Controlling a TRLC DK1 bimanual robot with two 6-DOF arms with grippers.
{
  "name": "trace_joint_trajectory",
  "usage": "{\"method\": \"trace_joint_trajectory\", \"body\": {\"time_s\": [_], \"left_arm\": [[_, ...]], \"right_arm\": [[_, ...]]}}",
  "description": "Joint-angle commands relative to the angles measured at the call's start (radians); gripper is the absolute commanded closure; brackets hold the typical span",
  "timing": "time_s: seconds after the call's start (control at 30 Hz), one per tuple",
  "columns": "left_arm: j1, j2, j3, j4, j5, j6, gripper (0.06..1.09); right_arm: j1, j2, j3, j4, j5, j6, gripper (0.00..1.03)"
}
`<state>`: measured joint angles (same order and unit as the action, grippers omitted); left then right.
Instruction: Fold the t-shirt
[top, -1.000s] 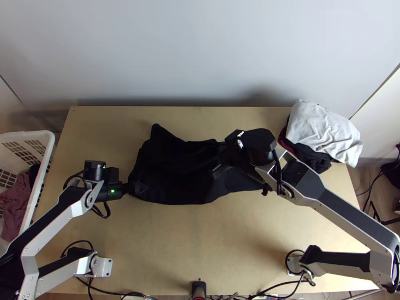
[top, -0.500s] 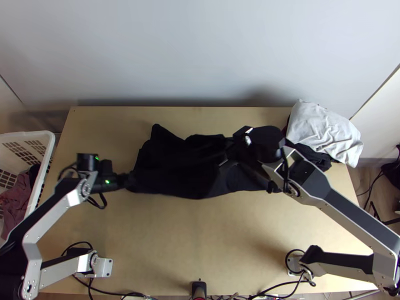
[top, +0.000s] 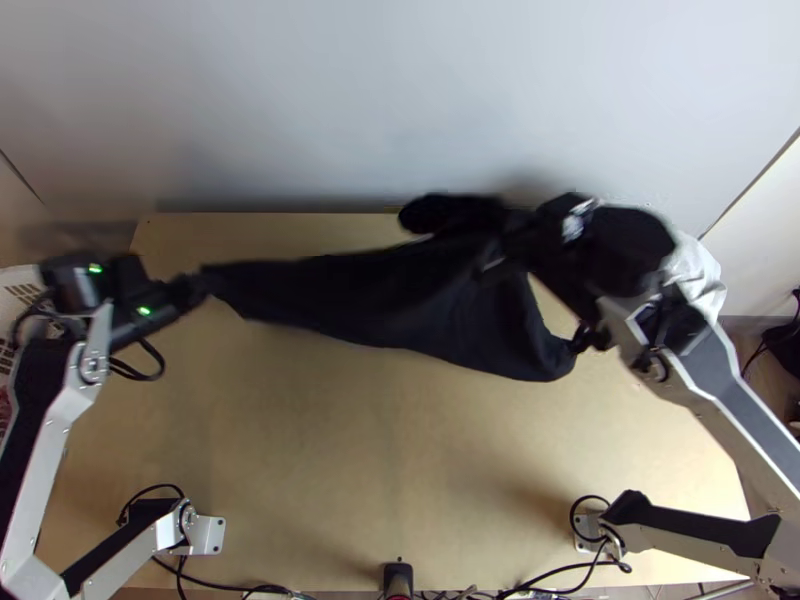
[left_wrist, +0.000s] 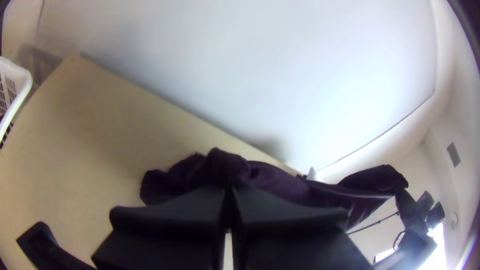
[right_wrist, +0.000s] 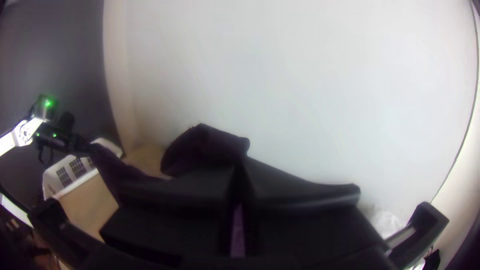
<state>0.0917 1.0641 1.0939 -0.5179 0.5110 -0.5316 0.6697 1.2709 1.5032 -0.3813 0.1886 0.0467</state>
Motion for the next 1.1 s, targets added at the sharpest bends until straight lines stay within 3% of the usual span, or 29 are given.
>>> {"method": "trace_joint_trajectory", "body": {"time_s": [0.0,0.2,0.47,0.63,0.67,0.77,0.8,0.87,0.97,1.07], "left_arm": [[0.04,-0.092,0.159,0.048,-0.034,-0.097,1.05],[0.04,-0.144,0.25,0.078,-0.046,-0.189,1.05],[-0.023,-0.228,0.27,0.094,-0.04,-0.191,1.05],[-0.04,-0.263,0.233,0.088,-0.019,-0.188,1.04],[-0.04,-0.27,0.222,0.088,-0.017,-0.188,1.0],[-0.043,-0.279,0.189,0.088,0.009,-0.194,0.62],[-0.043,-0.282,0.175,0.088,0.014,-0.202,0.56],[-0.05,-0.283,0.139,0.11,0.031,-0.226,0.56],[-0.084,-0.283,0.096,0.144,0.052,-0.257,0.34],[-0.112,-0.285,0.072,0.157,0.054,-0.265,0.32]], "right_arm": [[-0.068,0.005,0.195,0.064,0.071,-0.019,1.0],[-0.088,0.018,0.331,0.137,0.13,-0.021,1.0],[-0.131,0.004,0.434,0.145,0.138,-0.038,1.0],[-0.139,-0.045,0.379,0.137,0.138,-0.034,1.0],[-0.139,-0.051,0.371,0.137,0.138,-0.034,1.0],[-0.139,-0.058,0.384,0.134,0.137,-0.038,1.0],[-0.139,-0.058,0.391,0.134,0.137,-0.038,1.0],[-0.134,-0.058,0.4,0.131,0.137,-0.041,1.0],[-0.114,-0.059,0.404,0.127,0.137,-0.061,1.0],[-0.11,-0.059,0.404,0.116,0.137,-0.064,1.0]]}}
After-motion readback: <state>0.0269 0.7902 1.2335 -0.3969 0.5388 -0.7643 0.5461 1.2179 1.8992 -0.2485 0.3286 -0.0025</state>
